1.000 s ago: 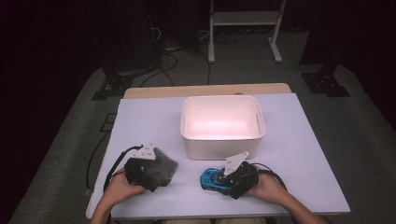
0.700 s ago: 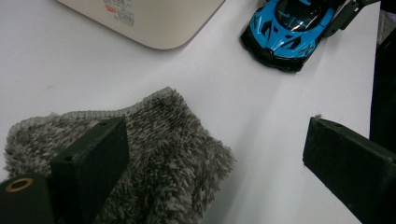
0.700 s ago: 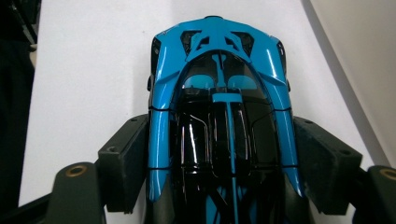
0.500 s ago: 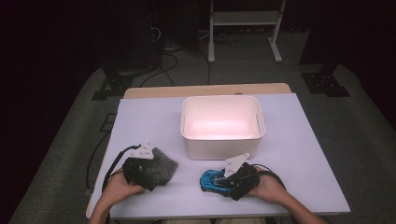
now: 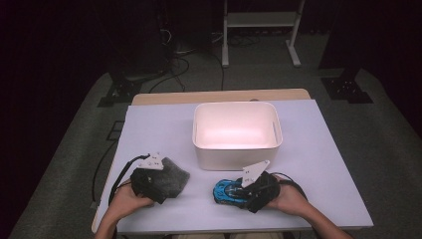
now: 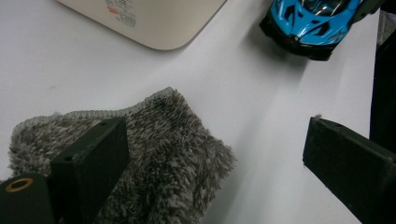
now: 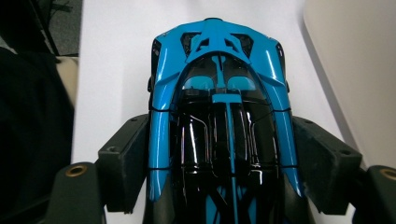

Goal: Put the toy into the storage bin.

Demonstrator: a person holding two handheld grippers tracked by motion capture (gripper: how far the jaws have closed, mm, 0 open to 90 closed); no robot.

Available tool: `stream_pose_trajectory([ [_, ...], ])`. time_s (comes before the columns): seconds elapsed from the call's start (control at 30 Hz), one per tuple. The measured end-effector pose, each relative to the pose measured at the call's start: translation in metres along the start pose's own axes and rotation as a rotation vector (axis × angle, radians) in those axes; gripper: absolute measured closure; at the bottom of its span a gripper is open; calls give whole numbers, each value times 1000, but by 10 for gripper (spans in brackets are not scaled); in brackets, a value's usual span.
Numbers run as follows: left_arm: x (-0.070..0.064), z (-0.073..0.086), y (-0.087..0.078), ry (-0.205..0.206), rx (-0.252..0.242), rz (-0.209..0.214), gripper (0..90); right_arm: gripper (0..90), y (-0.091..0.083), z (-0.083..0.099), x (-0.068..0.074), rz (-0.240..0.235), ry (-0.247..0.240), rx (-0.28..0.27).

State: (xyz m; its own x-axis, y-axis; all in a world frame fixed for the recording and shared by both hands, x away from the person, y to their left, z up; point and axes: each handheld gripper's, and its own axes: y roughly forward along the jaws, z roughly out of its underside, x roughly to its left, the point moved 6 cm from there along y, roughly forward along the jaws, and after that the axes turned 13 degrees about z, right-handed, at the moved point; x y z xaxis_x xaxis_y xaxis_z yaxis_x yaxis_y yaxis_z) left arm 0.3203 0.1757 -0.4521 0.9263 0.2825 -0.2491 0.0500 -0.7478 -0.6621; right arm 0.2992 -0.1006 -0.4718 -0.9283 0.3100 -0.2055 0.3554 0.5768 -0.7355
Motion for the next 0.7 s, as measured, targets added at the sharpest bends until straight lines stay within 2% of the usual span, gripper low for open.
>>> stream_pose_trajectory([
  [0.17,0,0,0,1,-2,-1,64,251,-15,-13,2,-10,-23,-14],
  [0.57,1,-1,-1,4,-7,-4,64,253,-63,-56,2,-47,-71,-42],
  [0.7,1,-1,-1,5,-12,-3,63,253,-75,-69,-2,-35,-93,-43],
])
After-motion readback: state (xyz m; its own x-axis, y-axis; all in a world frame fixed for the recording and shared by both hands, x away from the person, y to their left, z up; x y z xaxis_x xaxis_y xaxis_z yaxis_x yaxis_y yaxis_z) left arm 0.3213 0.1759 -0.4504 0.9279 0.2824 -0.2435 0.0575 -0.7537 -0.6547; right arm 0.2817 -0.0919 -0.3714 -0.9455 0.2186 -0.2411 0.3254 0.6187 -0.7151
